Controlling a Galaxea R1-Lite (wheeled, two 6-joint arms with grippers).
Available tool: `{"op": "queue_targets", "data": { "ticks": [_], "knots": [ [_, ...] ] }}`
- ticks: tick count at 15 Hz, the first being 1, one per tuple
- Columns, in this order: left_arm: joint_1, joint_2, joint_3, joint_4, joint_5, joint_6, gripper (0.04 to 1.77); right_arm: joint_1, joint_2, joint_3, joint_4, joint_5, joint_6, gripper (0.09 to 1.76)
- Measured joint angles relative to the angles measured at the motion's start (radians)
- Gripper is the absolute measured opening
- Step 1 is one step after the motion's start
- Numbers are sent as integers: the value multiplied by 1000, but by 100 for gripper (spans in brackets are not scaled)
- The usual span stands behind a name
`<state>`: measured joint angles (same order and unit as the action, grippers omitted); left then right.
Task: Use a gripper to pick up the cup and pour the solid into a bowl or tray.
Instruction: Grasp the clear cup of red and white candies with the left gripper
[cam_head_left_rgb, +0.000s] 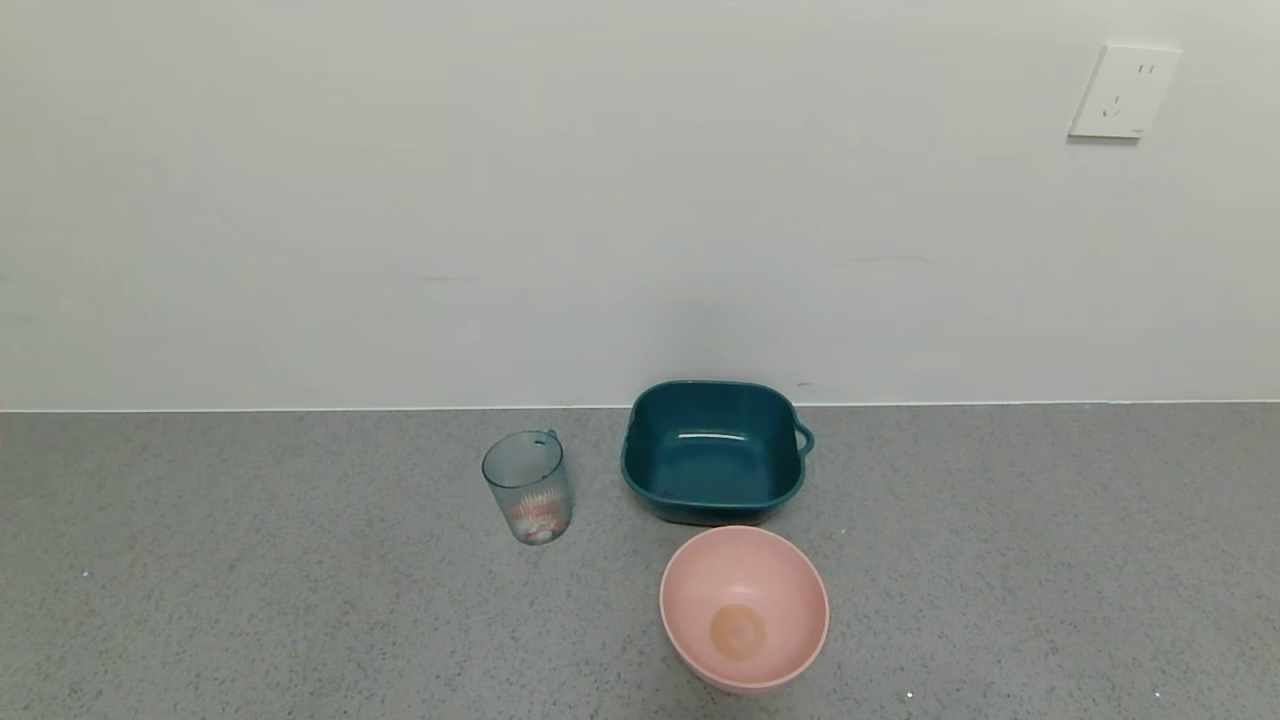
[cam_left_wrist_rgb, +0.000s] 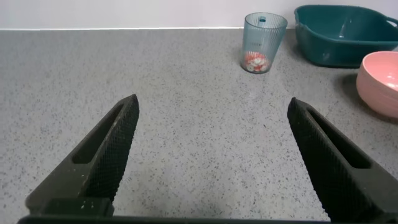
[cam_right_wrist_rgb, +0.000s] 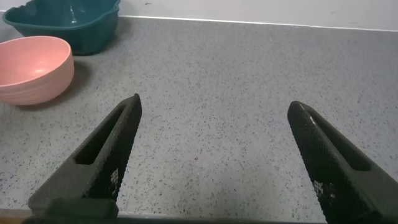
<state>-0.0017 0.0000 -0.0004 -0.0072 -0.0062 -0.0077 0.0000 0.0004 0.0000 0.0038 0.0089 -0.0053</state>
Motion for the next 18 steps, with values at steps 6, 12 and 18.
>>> {"op": "queue_targets", "data": {
  "ticks": [6,12,18],
  "knots": [
    [0,7,-52,32,-64,37,172,0,0,0,0,0,0,171],
    [-1,102,-201,100,-133,34,172,0,0,0,0,0,0,171],
    [-11,470,-273,-49,-110,-1,172,0,0,0,0,0,0,171]
  ]
}}
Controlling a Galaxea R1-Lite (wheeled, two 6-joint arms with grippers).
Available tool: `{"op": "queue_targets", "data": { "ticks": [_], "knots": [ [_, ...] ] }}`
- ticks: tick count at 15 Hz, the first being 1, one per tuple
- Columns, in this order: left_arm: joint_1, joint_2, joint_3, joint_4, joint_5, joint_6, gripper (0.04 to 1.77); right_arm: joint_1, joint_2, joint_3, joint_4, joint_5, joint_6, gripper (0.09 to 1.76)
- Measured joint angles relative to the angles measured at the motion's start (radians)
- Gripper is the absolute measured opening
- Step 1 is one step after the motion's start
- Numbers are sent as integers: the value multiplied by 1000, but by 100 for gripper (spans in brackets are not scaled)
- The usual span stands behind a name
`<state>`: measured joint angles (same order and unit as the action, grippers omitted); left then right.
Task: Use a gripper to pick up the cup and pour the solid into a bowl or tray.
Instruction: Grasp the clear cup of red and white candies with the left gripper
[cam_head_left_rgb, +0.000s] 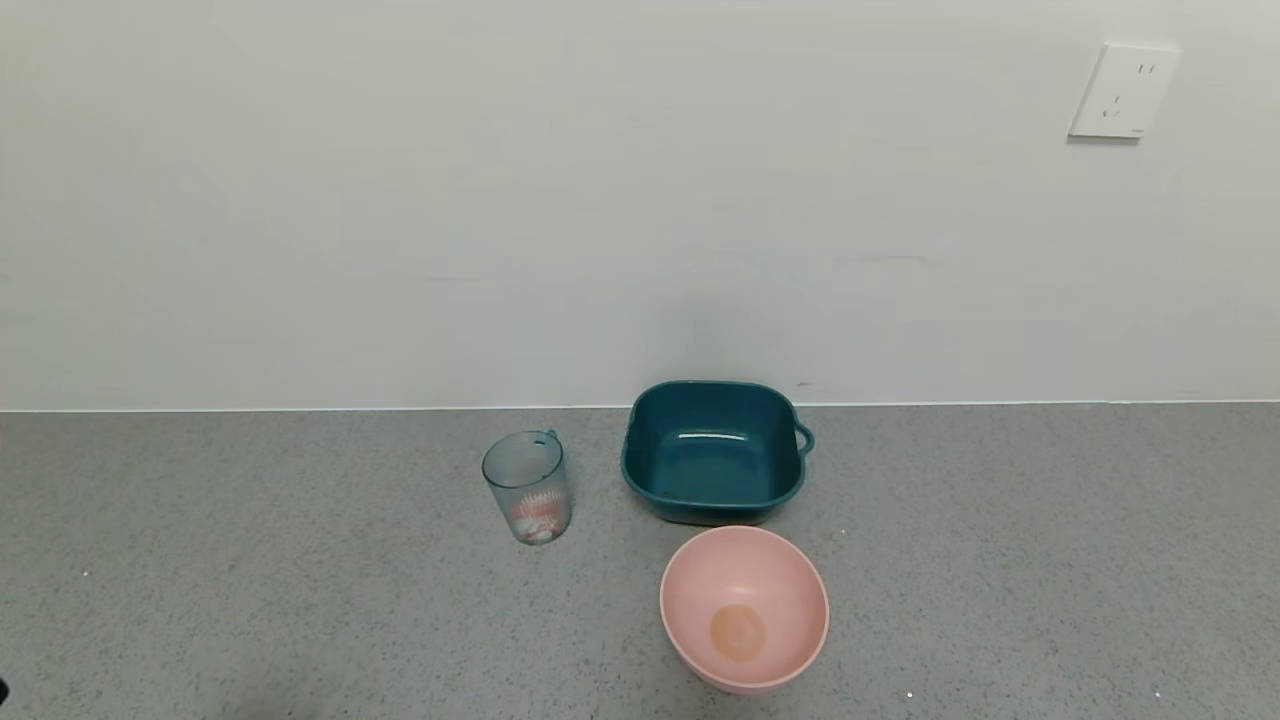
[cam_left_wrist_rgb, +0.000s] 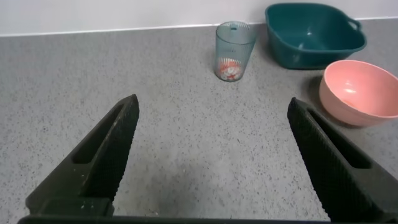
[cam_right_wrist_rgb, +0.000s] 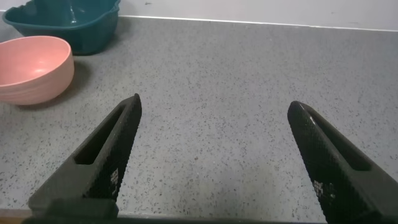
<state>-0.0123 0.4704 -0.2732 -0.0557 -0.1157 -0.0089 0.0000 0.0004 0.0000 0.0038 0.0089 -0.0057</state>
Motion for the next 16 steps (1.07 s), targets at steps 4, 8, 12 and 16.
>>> {"op": "queue_targets", "data": {
  "ticks": [4,8,12,16],
  "knots": [
    [-1,298,-87,-49,-4,0,172,0,0,0,0,0,0,171],
    [-9,544,-186,-58,-6,10,172,0,0,0,0,0,0,171],
    [-73,730,-253,-60,9,14,172,0,0,0,0,0,0,171],
    [-148,869,-298,-67,56,9,172,0,0,0,0,0,0,171]
  ]
}}
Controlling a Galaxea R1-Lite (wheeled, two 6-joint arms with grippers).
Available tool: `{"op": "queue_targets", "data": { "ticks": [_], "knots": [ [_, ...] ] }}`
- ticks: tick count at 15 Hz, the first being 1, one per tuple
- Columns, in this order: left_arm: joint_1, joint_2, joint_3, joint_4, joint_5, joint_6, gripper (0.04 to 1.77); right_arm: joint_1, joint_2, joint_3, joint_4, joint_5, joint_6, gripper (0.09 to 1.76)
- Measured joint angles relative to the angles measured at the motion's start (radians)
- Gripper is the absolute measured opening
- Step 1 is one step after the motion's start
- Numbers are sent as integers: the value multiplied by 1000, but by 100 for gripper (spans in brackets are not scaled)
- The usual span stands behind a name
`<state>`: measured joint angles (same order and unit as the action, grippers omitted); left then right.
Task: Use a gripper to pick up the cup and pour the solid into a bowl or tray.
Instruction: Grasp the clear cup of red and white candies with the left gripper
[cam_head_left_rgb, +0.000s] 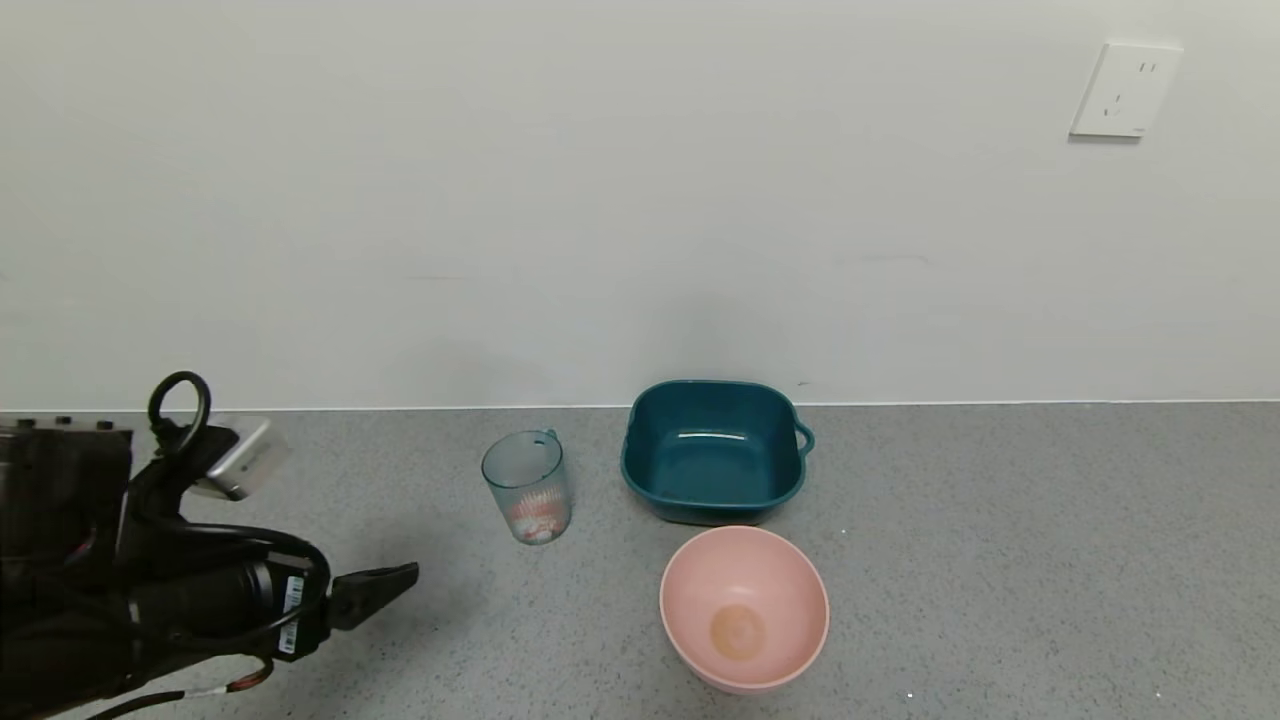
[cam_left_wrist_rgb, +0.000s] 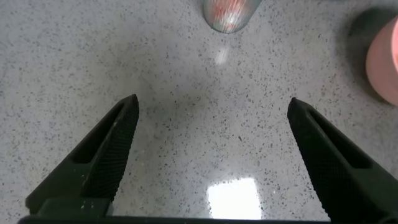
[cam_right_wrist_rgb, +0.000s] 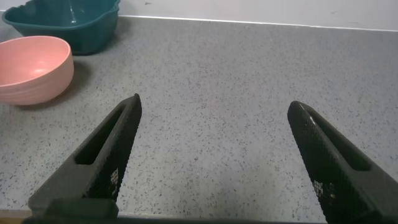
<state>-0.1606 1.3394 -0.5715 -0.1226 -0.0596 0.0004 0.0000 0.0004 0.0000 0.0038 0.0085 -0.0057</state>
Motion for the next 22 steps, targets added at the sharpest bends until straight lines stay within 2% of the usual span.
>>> {"op": "queue_targets", "data": {
  "ticks": [6,11,22],
  "knots": [
    [-66,213,-39,-144,45,-20,172,0,0,0,0,0,0,171],
    [-107,356,-119,-152,56,-34,172,0,0,0,0,0,0,171],
    [-113,551,-276,-152,58,-40,172,0,0,0,0,0,0,171]
  ]
}}
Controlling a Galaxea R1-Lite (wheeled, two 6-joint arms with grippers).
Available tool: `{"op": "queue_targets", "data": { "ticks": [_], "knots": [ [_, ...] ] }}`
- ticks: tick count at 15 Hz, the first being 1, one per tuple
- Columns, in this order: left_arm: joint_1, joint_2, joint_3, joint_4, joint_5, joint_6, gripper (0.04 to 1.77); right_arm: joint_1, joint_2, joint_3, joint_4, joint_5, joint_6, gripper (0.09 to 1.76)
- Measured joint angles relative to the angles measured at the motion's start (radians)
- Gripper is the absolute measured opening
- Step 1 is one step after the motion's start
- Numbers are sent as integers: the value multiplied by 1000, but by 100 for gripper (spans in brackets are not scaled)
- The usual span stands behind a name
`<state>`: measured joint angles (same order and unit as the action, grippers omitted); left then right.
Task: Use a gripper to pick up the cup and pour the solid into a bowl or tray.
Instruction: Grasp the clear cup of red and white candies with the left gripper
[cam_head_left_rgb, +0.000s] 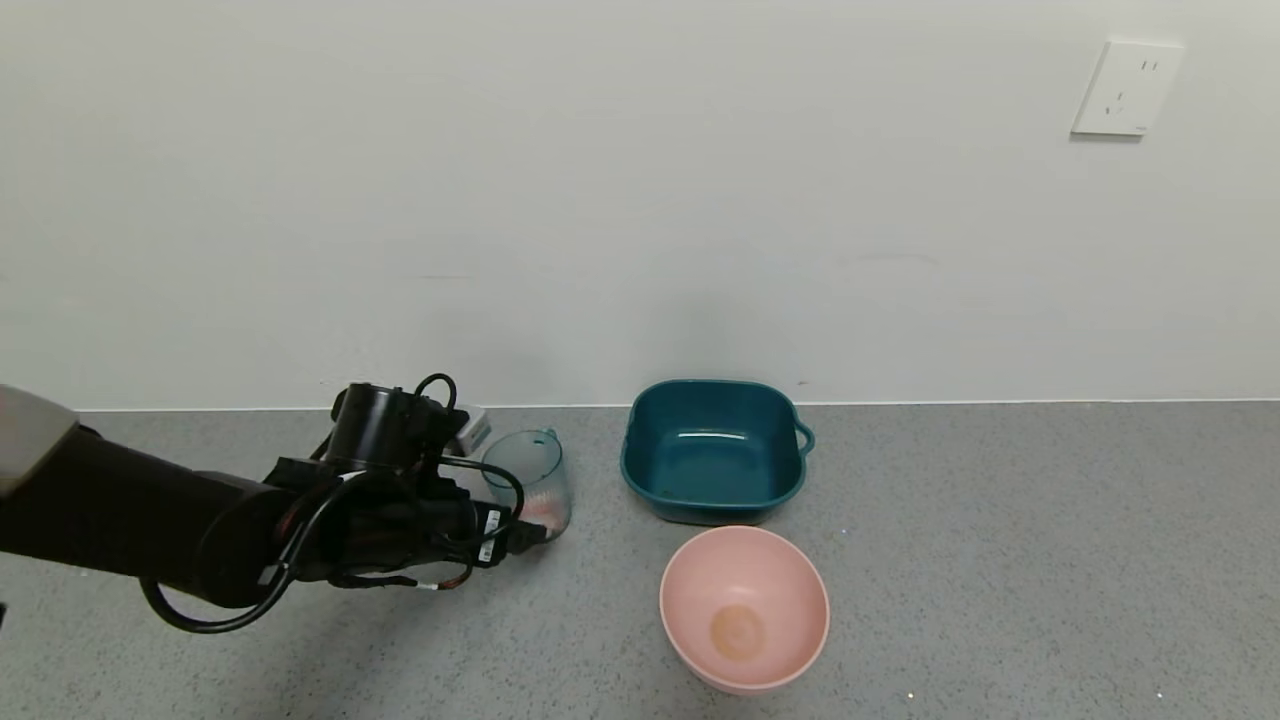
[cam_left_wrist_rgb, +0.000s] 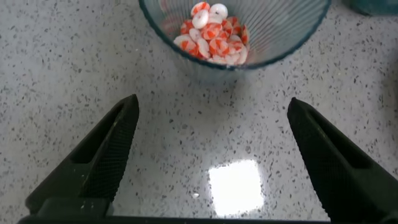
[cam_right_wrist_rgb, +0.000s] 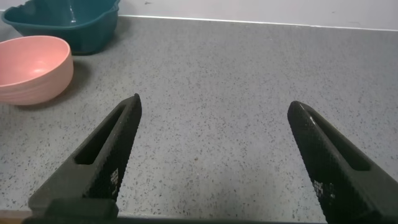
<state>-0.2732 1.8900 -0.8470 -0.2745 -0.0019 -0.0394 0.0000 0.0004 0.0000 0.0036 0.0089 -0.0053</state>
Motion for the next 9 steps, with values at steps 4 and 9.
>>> {"op": "queue_targets", "data": {
  "ticks": [4,9],
  "knots": [
    [-2,45,-42,0,12,0,172,0,0,0,0,0,0,171],
    [-3,77,-101,2,20,0,172,0,0,0,0,0,0,171]
  ]
}}
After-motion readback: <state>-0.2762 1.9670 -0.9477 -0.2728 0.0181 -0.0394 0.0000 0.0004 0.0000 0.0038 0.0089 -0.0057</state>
